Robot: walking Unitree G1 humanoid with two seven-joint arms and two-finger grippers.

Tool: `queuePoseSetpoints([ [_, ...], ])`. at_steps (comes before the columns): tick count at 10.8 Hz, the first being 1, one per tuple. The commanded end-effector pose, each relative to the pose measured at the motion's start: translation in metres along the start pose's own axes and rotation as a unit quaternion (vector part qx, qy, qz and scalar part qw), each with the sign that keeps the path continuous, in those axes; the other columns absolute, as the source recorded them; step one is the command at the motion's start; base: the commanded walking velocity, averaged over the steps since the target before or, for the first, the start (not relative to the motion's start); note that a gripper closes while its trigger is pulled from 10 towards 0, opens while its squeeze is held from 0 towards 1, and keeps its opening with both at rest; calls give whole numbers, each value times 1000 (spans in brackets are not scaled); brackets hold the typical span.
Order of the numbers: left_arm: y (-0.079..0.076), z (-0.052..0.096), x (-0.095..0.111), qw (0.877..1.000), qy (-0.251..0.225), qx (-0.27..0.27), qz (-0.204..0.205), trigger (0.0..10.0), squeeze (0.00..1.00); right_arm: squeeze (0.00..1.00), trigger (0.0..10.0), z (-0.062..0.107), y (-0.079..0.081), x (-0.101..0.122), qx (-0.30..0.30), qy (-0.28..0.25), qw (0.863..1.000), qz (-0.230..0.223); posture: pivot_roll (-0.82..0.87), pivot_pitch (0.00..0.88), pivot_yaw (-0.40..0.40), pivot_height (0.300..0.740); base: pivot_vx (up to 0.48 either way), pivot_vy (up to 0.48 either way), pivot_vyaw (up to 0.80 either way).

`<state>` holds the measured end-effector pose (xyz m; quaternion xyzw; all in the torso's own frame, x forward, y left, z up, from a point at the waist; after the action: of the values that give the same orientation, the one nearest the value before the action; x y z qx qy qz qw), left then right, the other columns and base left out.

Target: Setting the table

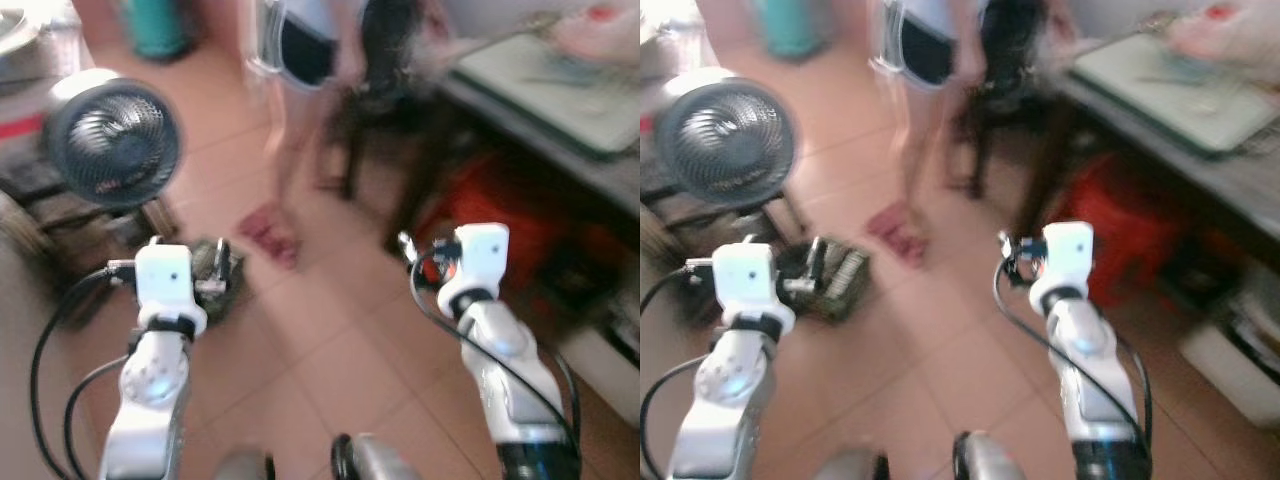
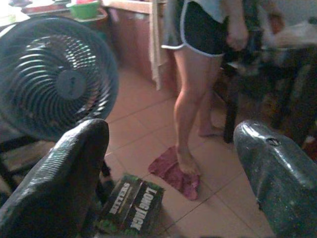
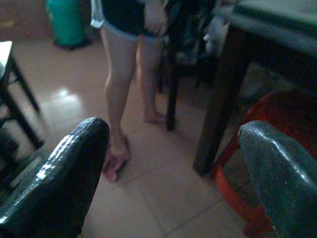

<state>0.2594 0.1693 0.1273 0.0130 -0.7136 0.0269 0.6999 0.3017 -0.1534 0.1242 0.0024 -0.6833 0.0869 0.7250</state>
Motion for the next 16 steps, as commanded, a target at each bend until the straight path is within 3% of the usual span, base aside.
queuePoseSetpoints([
  [1,4,1,-2,1000,5,5,-1,10000,0,0,10000,1,4,-1,2,0,1000,-6,52,125,18,740,0,0,-800],
  [2,4,1,2,1000,1,10,-11,10000,0,0,10000,1,4,3,2,-9,1000,1,56,139,18,740,0,0,-800],
  [5,12,6,5,1000,-2,11,9,10000,0,0,10000,3,6,11,1,-23,1000,4,55,178,13,740,0,0,-800],
  [8,-6,2,2,1000,1,-18,8,10000,0,0,10000,4,4,14,-12,-35,999,12,48,99,24,740,0,0,-800],
  [12,-11,9,-8,999,18,-16,32,10000,0,0,10000,19,5,4,-13,-29,999,23,39,107,17,740,0,0,-800],
  [16,-18,4,-5,999,10,-35,32,10000,0,0,10000,14,6,14,-4,-54,998,37,35,74,28,740,0,-125,-800],
])
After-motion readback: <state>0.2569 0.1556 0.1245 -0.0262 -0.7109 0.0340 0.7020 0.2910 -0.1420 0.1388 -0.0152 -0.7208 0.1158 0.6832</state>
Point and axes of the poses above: a point about 5 cm out from each wrist's last joint towards the gripper, its own z axis pointing back from the gripper into the wrist, its own x axis along the axis of the wrist's last joint, y = z × x, the point moved 2 cm from there along -z, pointing out of the wrist towards the gripper, and after that the axes turned 8 degrees about z, right-handed, at the moved point
